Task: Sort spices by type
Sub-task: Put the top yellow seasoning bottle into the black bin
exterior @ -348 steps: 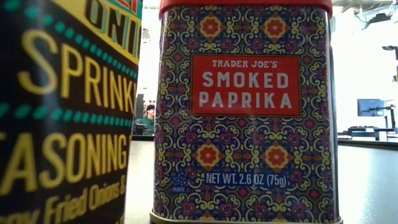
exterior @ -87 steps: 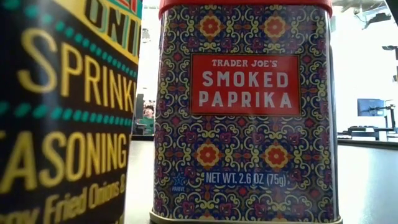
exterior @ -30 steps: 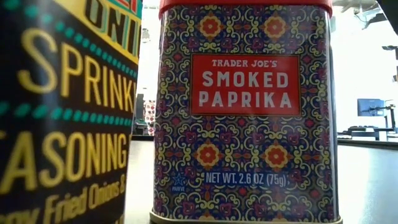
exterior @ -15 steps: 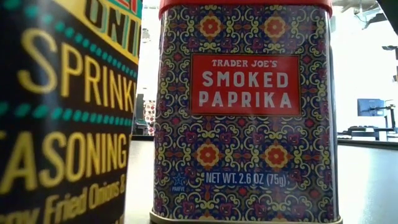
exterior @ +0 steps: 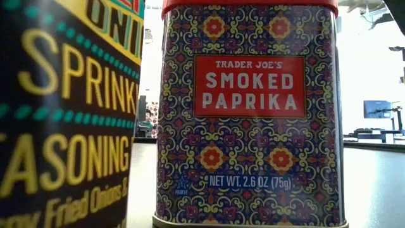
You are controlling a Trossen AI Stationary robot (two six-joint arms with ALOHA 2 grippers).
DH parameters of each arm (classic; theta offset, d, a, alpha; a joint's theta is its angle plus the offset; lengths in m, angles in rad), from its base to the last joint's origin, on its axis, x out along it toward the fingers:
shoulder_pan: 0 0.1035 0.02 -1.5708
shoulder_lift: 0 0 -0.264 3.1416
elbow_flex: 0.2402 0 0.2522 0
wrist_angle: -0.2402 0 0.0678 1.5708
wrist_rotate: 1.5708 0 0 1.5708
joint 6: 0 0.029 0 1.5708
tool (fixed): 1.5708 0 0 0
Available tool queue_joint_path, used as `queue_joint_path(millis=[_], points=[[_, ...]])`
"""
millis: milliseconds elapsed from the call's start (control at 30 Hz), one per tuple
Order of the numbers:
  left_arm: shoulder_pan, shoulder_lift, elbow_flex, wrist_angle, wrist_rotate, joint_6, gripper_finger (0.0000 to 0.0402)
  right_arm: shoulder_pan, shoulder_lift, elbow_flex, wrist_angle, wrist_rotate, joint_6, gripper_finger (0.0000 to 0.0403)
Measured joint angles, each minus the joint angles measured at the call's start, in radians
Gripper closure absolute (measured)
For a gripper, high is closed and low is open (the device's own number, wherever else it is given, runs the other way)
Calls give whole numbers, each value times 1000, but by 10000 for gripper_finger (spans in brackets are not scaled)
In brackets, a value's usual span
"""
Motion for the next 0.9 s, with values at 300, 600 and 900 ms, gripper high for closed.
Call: queue_joint_path(millis=[300, 600, 900], points=[[0, 0, 0, 0, 0, 0, 140, 0, 0, 0, 0, 0, -1, 131], [0, 0, 0, 0, 0, 0, 140, 0, 0, 0, 4, -1, -3, 130], [0, 0, 0, 0, 0, 0, 141, 0, 0, 0, 8, -2, -18, 75]])
